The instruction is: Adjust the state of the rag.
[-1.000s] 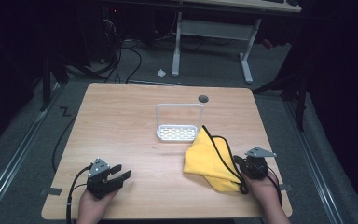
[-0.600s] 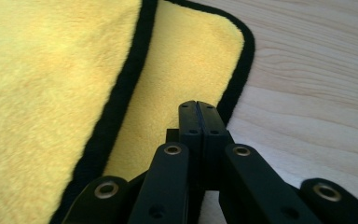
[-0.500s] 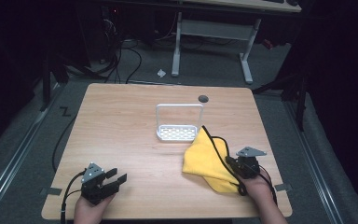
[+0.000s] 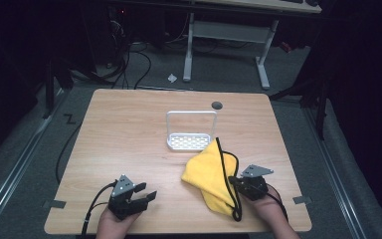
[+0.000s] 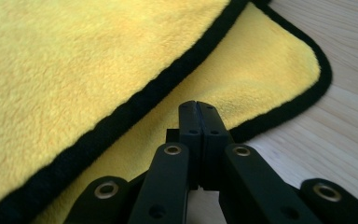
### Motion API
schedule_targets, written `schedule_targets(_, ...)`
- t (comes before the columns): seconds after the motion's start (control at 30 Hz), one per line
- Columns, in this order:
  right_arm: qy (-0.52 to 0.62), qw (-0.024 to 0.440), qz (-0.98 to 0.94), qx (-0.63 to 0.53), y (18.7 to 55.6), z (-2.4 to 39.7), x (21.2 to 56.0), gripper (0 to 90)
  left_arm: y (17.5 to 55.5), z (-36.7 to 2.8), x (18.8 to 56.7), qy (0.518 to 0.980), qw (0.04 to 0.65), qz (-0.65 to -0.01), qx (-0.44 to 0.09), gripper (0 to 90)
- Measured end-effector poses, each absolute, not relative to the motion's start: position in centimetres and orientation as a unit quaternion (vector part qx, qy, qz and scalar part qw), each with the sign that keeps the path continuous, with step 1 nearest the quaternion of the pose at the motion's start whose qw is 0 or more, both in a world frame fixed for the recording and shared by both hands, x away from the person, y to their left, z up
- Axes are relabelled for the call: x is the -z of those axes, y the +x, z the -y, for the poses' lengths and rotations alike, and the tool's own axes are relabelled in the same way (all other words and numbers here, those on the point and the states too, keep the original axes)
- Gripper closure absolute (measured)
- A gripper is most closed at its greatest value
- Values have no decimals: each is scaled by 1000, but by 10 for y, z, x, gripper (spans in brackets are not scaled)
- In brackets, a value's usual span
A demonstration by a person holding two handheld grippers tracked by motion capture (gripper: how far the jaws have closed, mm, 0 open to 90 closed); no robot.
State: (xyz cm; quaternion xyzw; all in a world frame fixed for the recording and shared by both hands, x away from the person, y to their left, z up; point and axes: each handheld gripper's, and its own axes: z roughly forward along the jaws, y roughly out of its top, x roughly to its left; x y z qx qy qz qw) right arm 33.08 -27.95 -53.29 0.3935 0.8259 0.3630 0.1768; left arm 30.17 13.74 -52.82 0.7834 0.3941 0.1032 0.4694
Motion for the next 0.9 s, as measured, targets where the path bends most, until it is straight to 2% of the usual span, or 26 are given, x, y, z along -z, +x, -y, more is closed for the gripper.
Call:
schedule_targets(0.37,336,158,-855,-362,329,238,532,900,290,-125,525,785,479,-383,-92,450)
schedule_targets(0.53,302,151,-868,-364,324,217,532,900,282,-112,516,788,490,-362,-89,404)
schedule_targets(0.77,302,159,-868,-361,318,213,532,900,272,-67,500,797,511,-312,-85,316)
schedule_targets(0.9,302,176,-866,-359,309,209,533,897,273,-35,507,827,470,-294,-93,271)
